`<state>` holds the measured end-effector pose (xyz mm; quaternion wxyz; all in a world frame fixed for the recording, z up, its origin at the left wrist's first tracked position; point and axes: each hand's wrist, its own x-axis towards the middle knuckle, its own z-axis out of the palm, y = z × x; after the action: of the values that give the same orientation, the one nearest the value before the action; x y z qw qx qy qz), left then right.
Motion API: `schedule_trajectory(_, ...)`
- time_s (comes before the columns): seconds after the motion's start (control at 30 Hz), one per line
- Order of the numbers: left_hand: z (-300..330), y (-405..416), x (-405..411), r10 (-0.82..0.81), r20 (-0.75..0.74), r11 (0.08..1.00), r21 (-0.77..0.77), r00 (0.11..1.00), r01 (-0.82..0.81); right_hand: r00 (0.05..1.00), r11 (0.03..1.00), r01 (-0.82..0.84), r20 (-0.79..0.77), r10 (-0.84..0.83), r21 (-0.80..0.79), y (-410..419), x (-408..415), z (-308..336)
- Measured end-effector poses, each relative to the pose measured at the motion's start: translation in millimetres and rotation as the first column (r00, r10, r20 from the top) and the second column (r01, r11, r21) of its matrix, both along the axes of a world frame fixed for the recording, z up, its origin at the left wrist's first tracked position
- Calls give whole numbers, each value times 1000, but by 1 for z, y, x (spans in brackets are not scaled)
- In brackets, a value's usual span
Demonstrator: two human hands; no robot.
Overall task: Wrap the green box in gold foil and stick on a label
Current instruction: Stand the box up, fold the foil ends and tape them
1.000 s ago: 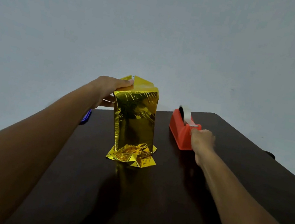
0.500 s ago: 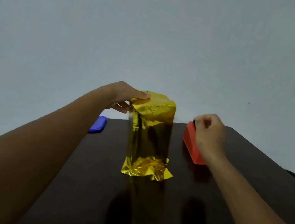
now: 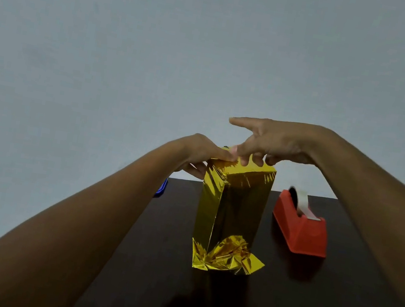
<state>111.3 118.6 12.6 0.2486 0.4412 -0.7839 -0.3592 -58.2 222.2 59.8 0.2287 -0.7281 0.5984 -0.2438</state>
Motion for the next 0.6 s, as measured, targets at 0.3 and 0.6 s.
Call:
schedule_trajectory(0.3, 2, 4, 5, -8, 31, 999, 41, 999, 7, 990, 991, 72, -132, -56, 115, -18, 19, 6)
schedule_trajectory(0.6, -6, 10, 13, 38, -27, 985, 167, 999, -33, 832, 916, 400, -427, -355, 18, -14, 21, -6)
